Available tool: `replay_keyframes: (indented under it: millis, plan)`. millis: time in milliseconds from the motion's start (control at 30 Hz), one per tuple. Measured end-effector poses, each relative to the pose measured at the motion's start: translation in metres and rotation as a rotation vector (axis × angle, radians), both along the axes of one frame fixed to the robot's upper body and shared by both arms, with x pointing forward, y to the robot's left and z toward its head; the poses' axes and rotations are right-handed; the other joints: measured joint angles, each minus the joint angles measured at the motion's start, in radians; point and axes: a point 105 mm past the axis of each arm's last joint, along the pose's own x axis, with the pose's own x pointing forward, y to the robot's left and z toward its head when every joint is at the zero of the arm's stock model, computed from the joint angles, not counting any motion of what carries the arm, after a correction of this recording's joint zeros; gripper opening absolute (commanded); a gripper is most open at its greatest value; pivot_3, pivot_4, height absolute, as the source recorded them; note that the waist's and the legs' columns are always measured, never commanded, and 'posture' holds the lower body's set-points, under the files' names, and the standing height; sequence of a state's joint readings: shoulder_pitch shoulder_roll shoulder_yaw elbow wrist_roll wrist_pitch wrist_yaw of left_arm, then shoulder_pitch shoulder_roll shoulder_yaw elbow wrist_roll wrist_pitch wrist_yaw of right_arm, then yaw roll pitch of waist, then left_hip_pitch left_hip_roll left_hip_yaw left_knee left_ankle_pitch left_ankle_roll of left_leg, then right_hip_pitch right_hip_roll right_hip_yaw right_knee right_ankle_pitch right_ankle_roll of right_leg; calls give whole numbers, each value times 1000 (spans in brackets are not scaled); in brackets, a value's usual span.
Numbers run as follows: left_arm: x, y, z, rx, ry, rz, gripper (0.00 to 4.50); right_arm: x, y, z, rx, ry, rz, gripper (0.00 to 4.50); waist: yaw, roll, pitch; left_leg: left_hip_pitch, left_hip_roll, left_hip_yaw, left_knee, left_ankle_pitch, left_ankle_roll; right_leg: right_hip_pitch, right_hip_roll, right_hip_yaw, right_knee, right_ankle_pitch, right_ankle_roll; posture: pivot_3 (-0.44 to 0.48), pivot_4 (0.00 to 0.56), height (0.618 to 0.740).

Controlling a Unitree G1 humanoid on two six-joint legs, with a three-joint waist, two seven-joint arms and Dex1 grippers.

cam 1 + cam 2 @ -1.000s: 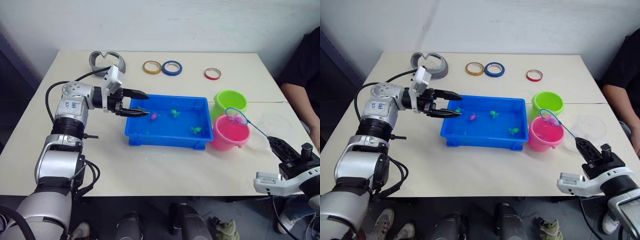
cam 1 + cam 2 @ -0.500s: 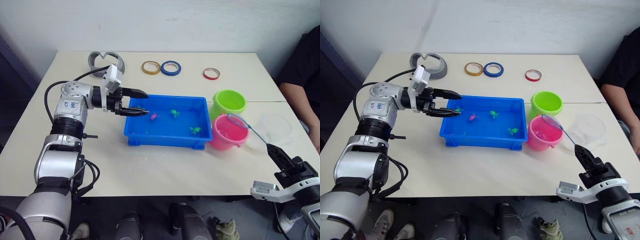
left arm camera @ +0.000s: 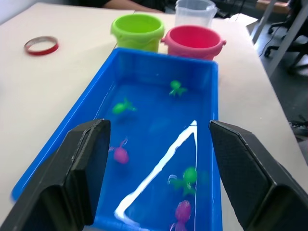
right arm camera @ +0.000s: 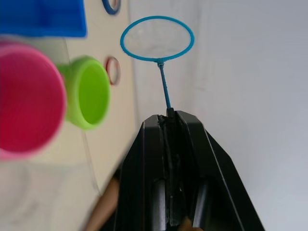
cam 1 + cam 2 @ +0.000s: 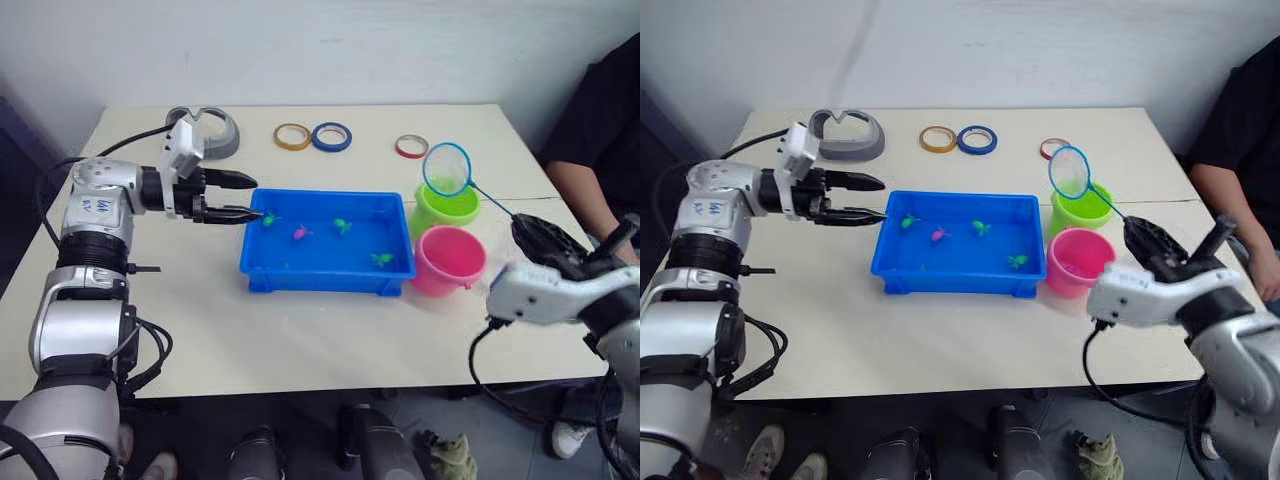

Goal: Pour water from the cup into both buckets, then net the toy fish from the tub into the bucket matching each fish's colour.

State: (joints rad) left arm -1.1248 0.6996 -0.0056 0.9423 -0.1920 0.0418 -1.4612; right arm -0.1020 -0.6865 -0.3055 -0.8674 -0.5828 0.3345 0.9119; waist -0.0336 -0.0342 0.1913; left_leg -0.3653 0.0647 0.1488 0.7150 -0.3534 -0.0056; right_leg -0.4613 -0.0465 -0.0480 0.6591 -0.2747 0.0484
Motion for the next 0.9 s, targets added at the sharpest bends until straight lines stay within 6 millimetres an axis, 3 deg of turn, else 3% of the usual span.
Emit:
replay_keyframes:
  millis: [267, 367, 500, 767, 900]
  plan:
    - [-13, 35, -2, 59, -6, 96, 3602, 41, 43, -5, 383, 359, 186, 0, 5, 0, 0, -4, 1, 0, 0, 1, -2, -4, -2, -2, 0, -1, -2, 0, 150, 727]
    - [-21, 48, -9, 92, 15, 132, 3602, 50, 58, -9, 413, 457, 240, 0, 3, 0, 0, -5, 1, 1, -1, 0, -2, -4, -2, -3, -1, -1, -2, 0, 150, 727]
    - [-35, 61, -21, 121, 48, 168, 3602, 54, 82, -29, 414, 605, 314, 0, 4, 0, 0, -5, 2, 1, -1, 0, -2, -4, -2, -3, -1, -1, -3, 0, 150, 727]
    - [-47, 58, -22, 83, 49, 186, 3602, 50, 126, -47, 409, 704, 448, 0, 5, 0, 0, -5, 1, 1, 0, 0, -2, -4, -6, -5, 0, -1, -3, 0, 150, 727]
    - [-49, 55, -20, 65, 48, 189, 3602, 53, 136, -55, 374, 689, 460, 0, 4, 0, 0, -5, 1, 2, 0, 0, -2, -4, -5, -5, 0, -1, -3, 0, 150, 727]
